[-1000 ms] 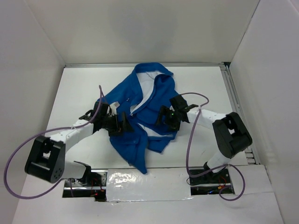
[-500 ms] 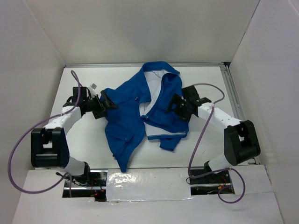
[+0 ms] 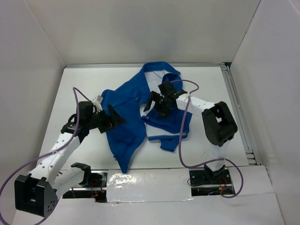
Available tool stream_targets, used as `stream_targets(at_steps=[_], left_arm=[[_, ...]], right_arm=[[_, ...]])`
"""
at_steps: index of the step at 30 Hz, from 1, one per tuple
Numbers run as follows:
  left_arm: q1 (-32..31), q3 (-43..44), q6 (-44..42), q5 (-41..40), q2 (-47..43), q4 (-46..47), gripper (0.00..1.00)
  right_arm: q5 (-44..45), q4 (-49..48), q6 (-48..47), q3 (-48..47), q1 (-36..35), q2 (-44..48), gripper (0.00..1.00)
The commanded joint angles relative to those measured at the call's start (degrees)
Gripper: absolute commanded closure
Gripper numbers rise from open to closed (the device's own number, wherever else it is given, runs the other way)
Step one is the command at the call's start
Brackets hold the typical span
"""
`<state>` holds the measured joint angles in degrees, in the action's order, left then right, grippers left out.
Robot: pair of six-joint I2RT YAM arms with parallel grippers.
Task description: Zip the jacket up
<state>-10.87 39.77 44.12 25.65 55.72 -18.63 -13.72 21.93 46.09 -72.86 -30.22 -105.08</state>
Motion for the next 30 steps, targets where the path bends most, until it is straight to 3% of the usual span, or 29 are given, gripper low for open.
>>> stream_targets(at_steps=[1,4,8,11,14,15,22,26,30], left_arm=[[-1.6,-1.8,5.1,-4.4,-3.1,-3.1,0.01],[-3.0,-4.2,6.1,-4.3,-4.5,-4.1,0.01],[-4.7,-6.9,7.4,-4.3,-6.0,-6.6,0.01],[-5.6,-8.5,9.0,-5.3,-7.1,-8.4,0.01],[-6.3,-8.7,9.3,-6.6,-8.6,-9.9,0.01],[-6.8,-9.0,9.6,-7.7,-8.9,-10.3,0.01],[-7.7,-11.3,10.5,-9.2,-8.4,-8.9,0.01],[-8.4,-11.6,10.4,-9.8,-4.5,-8.2,0.01],[-9.5,-10.9,10.2,-10.6,-2.6,-6.6,0.01]], right_arm=[[0.2,-0.7,3.4,-1.4,-0.6,0.1,0.0],[-0.8,-2.8,3.7,-3.7,-0.5,-2.5,0.03],[-1.6,-2.7,3.7,-9.4,-0.5,-8.0,0.27],[-0.9,-1.8,4.2,-12.3,0.1,-10.2,0.59],[-1.7,-2.9,4.7,-10.4,1.1,-9.4,0.75],[-1.5,-3.6,4.7,-9.7,1.3,-8.7,0.99],[4.5,-1.5,-2.3,-3.3,1.1,3.5,1.0],[13.5,11.6,-7.7,-1.4,0.2,10.0,1.0],[35.4,28.0,-8.9,-0.4,-0.1,20.6,1.0]])
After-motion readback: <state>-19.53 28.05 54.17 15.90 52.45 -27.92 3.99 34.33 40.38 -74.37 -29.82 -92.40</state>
